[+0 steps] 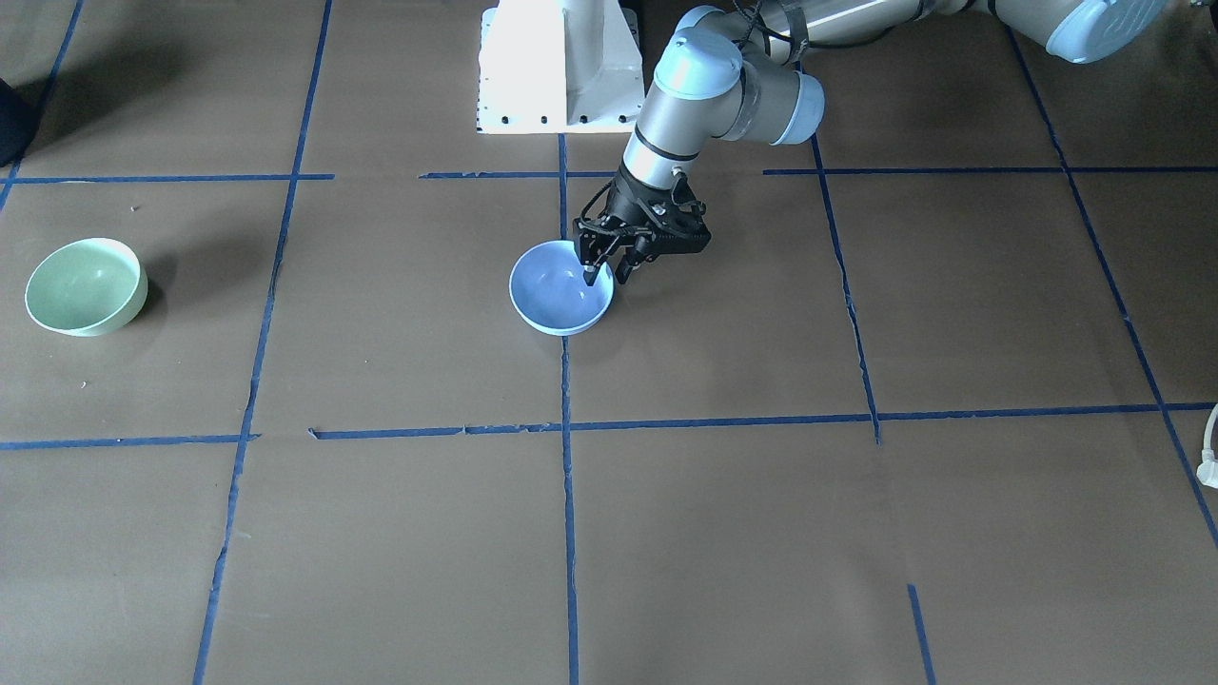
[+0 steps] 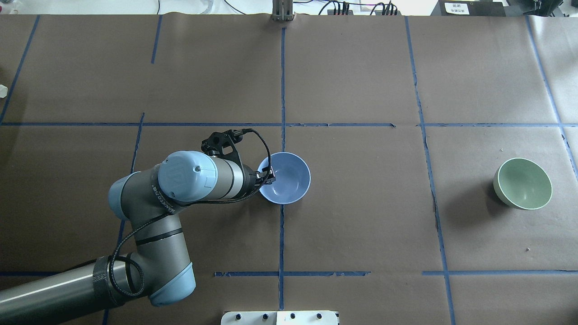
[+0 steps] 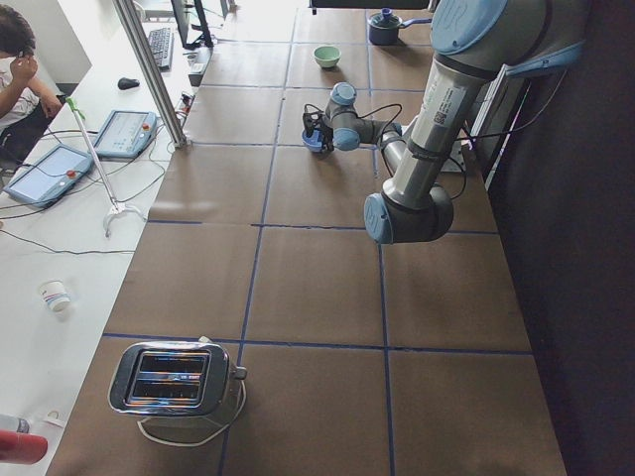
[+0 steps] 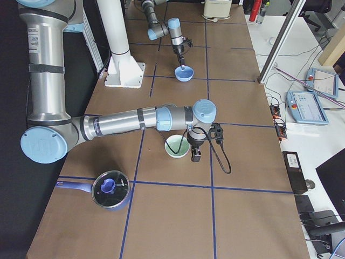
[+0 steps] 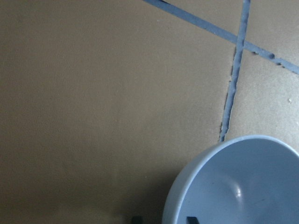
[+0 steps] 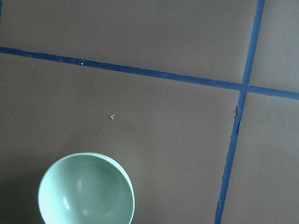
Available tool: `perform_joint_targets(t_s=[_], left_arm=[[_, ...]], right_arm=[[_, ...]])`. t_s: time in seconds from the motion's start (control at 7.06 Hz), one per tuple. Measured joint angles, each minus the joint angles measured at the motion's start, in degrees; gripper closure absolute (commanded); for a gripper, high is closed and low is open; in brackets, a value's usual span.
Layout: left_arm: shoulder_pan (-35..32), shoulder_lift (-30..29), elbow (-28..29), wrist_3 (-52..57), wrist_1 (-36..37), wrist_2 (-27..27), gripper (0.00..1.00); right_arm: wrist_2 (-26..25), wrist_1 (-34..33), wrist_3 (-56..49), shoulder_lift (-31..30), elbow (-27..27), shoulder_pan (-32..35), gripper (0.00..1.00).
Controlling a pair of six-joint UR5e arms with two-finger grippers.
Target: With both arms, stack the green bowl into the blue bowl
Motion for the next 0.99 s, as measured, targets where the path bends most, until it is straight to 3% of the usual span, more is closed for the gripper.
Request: perform_joint_targets(t_s=[0.28,0.71,0.85,0.99], left_arm=[[-2.0,2.5,-8.3,-0.7,0.1,0.1,0.0],[-4.1,6.3,-13.0,-1.6,0.1,-0.2,0.0],[-4.1,6.7,-13.3,-1.7,0.1,-0.2,0.0],[-4.2,6.9,-13.4,-1.7,0.1,-0.2,0.0]], right_arm=[[-0.1,9.2,6.6,-2.0,-0.9,-3.5,0.0],[-0.5,43.3,31.9,-5.7,-12.9,-10.8,0.01],[-0.5,52.6,38.4,-6.0,-16.8,-12.5,0.02],[-0.4,56.9,41.2,-6.1,-19.0,-13.8,0.11]])
